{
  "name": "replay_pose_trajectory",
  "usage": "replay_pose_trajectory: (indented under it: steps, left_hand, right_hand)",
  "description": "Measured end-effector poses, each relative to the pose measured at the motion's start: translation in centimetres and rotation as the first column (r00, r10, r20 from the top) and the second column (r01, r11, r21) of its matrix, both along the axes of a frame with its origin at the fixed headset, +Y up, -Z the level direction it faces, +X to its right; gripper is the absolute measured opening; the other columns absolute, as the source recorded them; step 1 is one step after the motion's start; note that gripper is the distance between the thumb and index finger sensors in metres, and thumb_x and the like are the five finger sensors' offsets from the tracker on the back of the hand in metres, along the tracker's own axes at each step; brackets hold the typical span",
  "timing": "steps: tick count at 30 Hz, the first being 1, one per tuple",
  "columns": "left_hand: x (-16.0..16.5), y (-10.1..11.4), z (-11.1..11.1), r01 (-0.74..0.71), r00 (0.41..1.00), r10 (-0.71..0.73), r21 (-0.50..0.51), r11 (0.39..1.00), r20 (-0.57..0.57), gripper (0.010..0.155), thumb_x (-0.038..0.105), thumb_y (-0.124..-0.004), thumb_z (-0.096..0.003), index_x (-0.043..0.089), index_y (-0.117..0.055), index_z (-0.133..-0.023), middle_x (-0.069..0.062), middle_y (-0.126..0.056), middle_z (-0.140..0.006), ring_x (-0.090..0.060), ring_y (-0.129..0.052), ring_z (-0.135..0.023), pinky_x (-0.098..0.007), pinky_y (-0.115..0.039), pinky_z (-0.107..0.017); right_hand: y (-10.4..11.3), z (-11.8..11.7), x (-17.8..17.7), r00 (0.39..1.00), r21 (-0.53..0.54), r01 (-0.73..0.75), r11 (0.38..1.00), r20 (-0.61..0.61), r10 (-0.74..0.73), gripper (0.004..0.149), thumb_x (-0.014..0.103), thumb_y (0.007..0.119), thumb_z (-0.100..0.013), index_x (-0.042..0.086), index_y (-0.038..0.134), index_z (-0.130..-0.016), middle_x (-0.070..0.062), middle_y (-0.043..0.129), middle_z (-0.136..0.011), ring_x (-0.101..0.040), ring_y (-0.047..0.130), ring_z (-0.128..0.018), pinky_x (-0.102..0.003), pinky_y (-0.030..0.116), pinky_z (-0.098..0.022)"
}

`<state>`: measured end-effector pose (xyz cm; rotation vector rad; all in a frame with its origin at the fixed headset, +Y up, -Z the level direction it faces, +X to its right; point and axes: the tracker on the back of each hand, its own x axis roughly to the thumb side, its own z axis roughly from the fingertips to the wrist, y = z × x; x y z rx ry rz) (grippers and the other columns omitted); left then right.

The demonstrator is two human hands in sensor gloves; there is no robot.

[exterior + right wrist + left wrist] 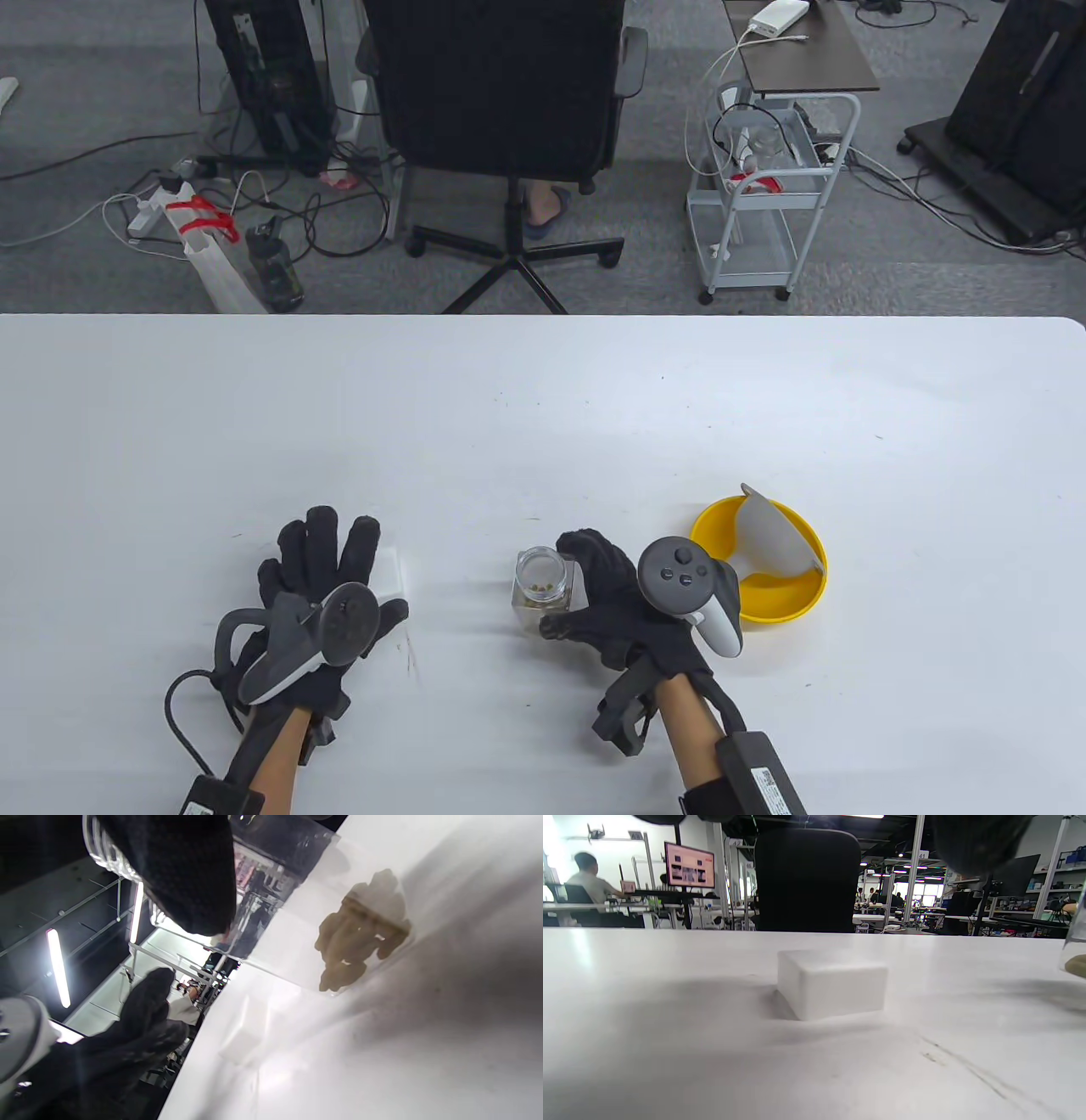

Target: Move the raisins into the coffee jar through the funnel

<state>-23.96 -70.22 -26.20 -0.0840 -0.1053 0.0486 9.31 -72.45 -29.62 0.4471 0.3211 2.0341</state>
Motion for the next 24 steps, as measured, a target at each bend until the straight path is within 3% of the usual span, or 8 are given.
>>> replay_pose_trajectory:
  steps: [5,11,15,18,24]
  left_hand:
    - [-0.9,-0.4,-1.8,-0.066,0.997,0.063,-0.094,0.993,-0.033,0.094,0.063,-0.074,-0.0562,0.025,-0.018,-0.122,-0.026,-0.025,-0.13,-0.06,-0.034,-0.114,-0.075,-0.044,-0.073]
    - [0.3,-2.5,-4.0,-0.011,0.999,0.0,-0.271,0.962,-0.039,0.094,0.055,-0.082,-0.0556,0.028,-0.02,-0.122,-0.02,-0.028,-0.132,-0.057,-0.035,-0.115,-0.075,-0.043,-0.074]
    - [1.0,-3.4,-4.3,0.057,0.997,-0.069,-0.291,0.955,-0.031,0.089,0.048,-0.083,-0.0569,0.028,-0.026,-0.122,-0.012,-0.047,-0.131,-0.049,-0.049,-0.117,-0.074,-0.045,-0.075]
    - [1.2,-4.0,-4.3,0.102,0.993,-0.113,-0.255,0.961,-0.027,0.081,0.045,-0.081,-0.0589,0.029,-0.031,-0.121,-0.009,-0.05,-0.13,-0.043,-0.06,-0.115,-0.072,-0.048,-0.075]
    - [1.1,-4.1,-3.9,0.131,0.991,-0.134,-0.2,0.971,-0.001,0.082,0.049,-0.082,-0.057,0.026,-0.036,-0.121,-0.012,-0.061,-0.124,-0.037,-0.074,-0.106,-0.069,-0.052,-0.075]
  right_hand:
    - [0.0,0.1,0.6,1.0,0.011,0.019,1.0,0.013,-0.019,0.093,0.035,0.093,-0.052,0.012,0.026,-0.112,-0.037,0.02,-0.115,-0.074,0.021,-0.096,-0.081,0.038,-0.067]
    - [-0.1,0.3,0.8,1.0,0.017,0.01,1.0,0.009,-0.01,0.093,0.035,0.093,-0.053,0.011,0.025,-0.112,-0.038,0.02,-0.114,-0.075,0.022,-0.096,-0.082,0.038,-0.067]
    - [0.0,0.5,0.7,1.0,0.03,-0.007,1.0,0.003,0.007,0.093,0.035,0.093,-0.053,0.01,0.026,-0.112,-0.038,0.02,-0.114,-0.074,0.022,-0.096,-0.082,0.039,-0.066]
    - [0.0,0.6,0.7,1.0,0.036,-0.013,0.999,0.004,0.013,0.093,0.035,0.093,-0.052,0.01,0.026,-0.112,-0.038,0.021,-0.114,-0.074,0.023,-0.096,-0.082,0.039,-0.066]
    - [0.0,0.8,0.6,1.0,0.046,-0.015,0.999,0.007,0.015,0.093,0.035,0.092,-0.052,0.009,0.025,-0.112,-0.038,0.022,-0.114,-0.074,0.023,-0.096,-0.082,0.04,-0.066]
